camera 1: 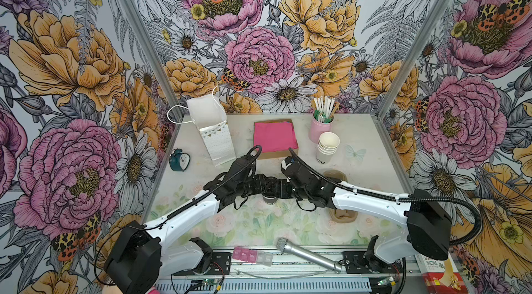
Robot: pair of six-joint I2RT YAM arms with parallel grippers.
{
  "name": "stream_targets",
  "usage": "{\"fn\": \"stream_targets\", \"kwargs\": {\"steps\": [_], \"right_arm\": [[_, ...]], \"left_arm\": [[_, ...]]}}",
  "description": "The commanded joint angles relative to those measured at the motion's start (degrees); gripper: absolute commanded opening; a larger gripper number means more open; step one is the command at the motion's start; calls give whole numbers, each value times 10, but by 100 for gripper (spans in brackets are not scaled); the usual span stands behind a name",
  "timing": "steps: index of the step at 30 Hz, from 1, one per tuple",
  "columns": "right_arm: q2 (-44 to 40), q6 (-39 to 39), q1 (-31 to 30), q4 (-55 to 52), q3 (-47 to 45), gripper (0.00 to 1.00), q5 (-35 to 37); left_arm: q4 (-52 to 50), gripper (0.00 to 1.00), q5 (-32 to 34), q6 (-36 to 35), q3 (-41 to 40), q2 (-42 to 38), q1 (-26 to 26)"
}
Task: Pack a coffee takeout order
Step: Close the lid on the coffee cup.
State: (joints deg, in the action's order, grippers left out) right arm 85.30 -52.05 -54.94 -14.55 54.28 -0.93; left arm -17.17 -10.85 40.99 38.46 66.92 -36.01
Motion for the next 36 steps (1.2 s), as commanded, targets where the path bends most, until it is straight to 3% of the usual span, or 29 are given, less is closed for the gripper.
{"fn": "stream_targets", "kwargs": {"steps": [1, 8, 19, 27, 36], "right_arm": [[22, -8, -3, -2, -29, 53, -10], [8, 0, -3, 11, -44, 52, -11], [-25, 92, 7, 11, -5, 65, -22], [-48, 214, 7, 4, -5, 78, -11], [-68, 416, 6, -8, -17, 82, 12]], "left_arm": [[-14, 49, 18, 19, -35, 3, -16], [-7, 46, 25, 25, -50, -6, -21], [-7, 46, 35, 23, -56, -6, -23], [-8, 46, 37, 19, -59, -3, -24], [-8, 46, 37, 15, -58, 1, -24]]}}
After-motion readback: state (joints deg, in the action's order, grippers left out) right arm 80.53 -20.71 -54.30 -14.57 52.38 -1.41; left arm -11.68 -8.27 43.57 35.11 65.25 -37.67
